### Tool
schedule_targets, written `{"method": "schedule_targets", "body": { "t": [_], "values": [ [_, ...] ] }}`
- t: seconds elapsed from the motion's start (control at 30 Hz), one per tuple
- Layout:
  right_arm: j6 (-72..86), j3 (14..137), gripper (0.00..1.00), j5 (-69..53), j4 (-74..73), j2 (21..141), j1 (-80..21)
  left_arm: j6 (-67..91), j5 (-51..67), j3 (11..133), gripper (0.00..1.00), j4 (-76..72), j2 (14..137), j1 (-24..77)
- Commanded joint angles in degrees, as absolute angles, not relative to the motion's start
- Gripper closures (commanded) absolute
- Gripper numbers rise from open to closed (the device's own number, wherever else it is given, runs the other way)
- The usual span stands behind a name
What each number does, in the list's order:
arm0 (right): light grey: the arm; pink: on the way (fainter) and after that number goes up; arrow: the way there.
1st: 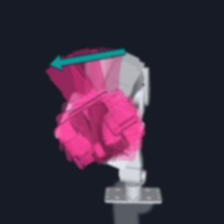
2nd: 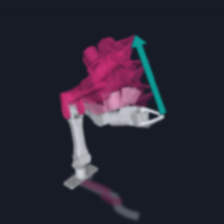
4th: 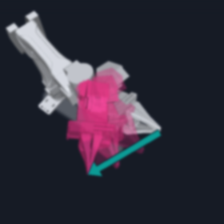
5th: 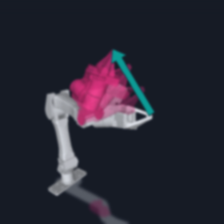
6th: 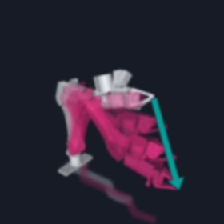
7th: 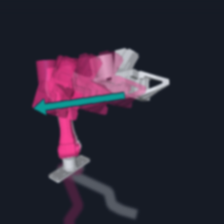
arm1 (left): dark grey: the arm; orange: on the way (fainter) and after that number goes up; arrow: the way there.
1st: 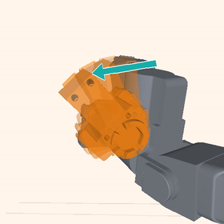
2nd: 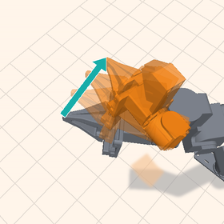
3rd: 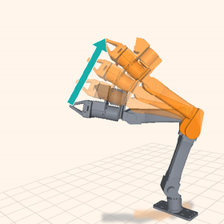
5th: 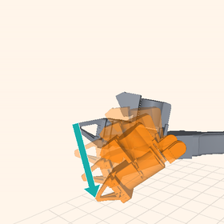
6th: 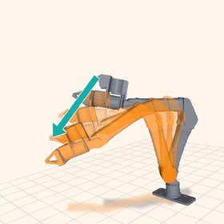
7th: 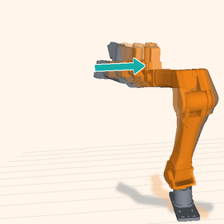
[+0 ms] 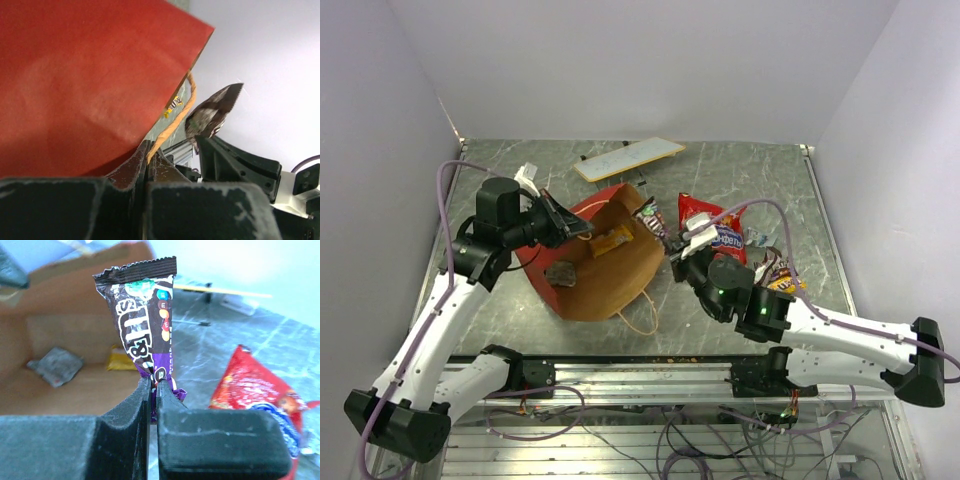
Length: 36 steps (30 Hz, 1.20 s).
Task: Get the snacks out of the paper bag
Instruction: Take out the snack from the paper bag, then place the snack at the center of the board.
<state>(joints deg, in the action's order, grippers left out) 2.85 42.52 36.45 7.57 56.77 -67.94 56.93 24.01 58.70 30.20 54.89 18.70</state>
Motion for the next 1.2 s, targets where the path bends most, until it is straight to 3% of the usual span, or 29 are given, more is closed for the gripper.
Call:
{"method": "schedule_targets", "body": {
  "t": [0.0, 0.13, 0.3, 0.4, 0.57, 0.83, 1.17],
  "values": [
    [-3.4, 46.2, 1.00, 49.8, 10.5, 54.4, -66.6, 53.8, 24.3, 63.0, 0.93, 32.0, 55.5, 19.0],
    [-0.1, 48.0, 1.00, 54.3, 5.8, 54.0, -59.6, 51.9, 23.5, 65.3, 0.93, 33.7, 56.0, 19.0],
    [18.5, 48.0, 1.00, 56.5, -8.8, 52.3, -48.0, 50.8, 23.5, 67.0, 0.93, 34.7, 56.8, 19.0],
    [32.6, 46.4, 1.00, 52.7, -18.7, 51.8, -41.7, 50.9, 23.3, 67.1, 0.93, 35.1, 56.9, 19.0],
    [43.4, 41.3, 1.00, 42.3, -24.9, 52.6, -32.3, 51.2, 23.5, 66.7, 0.93, 35.2, 56.8, 19.0],
    [48.7, 34.5, 1.00, 30.4, -22.2, 56.0, -21.6, 51.3, 24.2, 66.7, 0.93, 35.8, 56.8, 19.0],
    [46.2, 31.0, 1.00, 28.9, -18.1, 61.4, -15.7, 53.3, 24.9, 64.3, 0.93, 35.2, 55.2, 19.0]
  ]
}}
